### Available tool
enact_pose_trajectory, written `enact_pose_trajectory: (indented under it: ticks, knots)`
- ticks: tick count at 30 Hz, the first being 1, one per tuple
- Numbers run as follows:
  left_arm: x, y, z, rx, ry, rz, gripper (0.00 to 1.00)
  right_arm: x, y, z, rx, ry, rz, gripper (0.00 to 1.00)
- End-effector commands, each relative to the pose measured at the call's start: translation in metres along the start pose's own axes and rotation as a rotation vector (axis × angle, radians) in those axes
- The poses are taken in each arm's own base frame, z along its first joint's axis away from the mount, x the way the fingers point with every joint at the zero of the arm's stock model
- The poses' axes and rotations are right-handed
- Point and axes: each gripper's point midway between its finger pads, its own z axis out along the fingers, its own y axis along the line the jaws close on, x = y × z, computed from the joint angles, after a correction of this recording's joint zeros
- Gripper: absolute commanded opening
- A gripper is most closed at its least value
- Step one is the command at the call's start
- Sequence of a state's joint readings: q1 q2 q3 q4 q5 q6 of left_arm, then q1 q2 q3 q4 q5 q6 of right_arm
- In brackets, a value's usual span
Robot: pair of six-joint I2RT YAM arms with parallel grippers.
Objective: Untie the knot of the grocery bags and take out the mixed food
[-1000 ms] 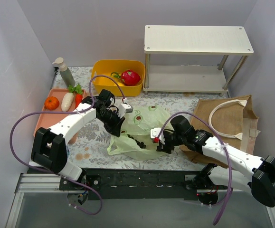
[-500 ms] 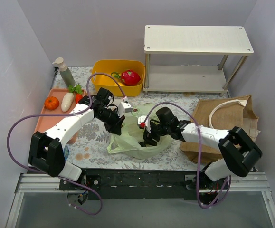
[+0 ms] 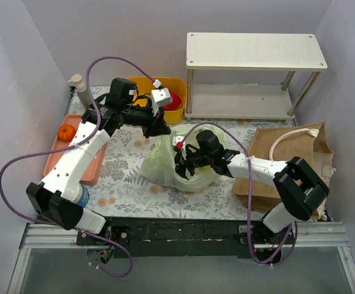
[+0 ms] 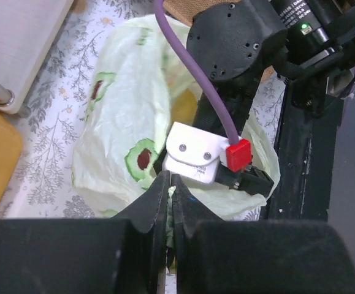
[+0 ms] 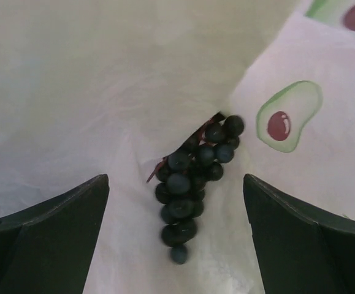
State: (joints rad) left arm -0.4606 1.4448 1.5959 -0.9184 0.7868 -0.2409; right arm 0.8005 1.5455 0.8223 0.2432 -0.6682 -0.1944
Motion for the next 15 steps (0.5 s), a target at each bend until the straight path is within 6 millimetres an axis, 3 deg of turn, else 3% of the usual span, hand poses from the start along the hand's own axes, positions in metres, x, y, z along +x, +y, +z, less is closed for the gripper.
enact_pose_trajectory:
  ticks: [1, 4, 5, 7, 8, 9, 11, 15]
  knots:
    - [0.028, -0.008, -0.003, -0.011, 0.033, 0.022, 0.0, -0.025, -0.005, 0.001, 0.02, -0.063, -0.039, 0.97]
    - [0.058, -0.017, -0.005, -0.027, 0.056, 0.031, 0.0, -0.012, -0.012, -0.002, 0.065, -0.022, -0.061, 0.98]
    - [0.085, -0.02, -0.001, -0.02, 0.103, -0.007, 0.0, -0.007, -0.014, -0.003, 0.082, -0.008, -0.078, 0.98]
    - [0.11, -0.022, -0.007, -0.061, 0.164, -0.018, 0.0, 0.003, -0.024, -0.011, 0.155, 0.028, -0.115, 0.97]
    - [0.136, -0.024, -0.006, -0.065, 0.217, -0.051, 0.0, 0.005, -0.028, -0.014, 0.186, 0.039, -0.13, 0.97]
    - [0.147, -0.024, -0.007, -0.078, 0.247, -0.052, 0.0, 0.016, -0.034, -0.019, 0.231, 0.067, -0.132, 0.97]
    - [0.171, -0.023, -0.013, -0.121, 0.312, -0.066, 0.0, 0.016, -0.035, -0.023, 0.251, 0.071, -0.169, 0.96]
    - [0.175, -0.025, -0.024, -0.161, 0.332, -0.07, 0.0, 0.009, -0.031, -0.017, 0.199, 0.053, -0.184, 0.88]
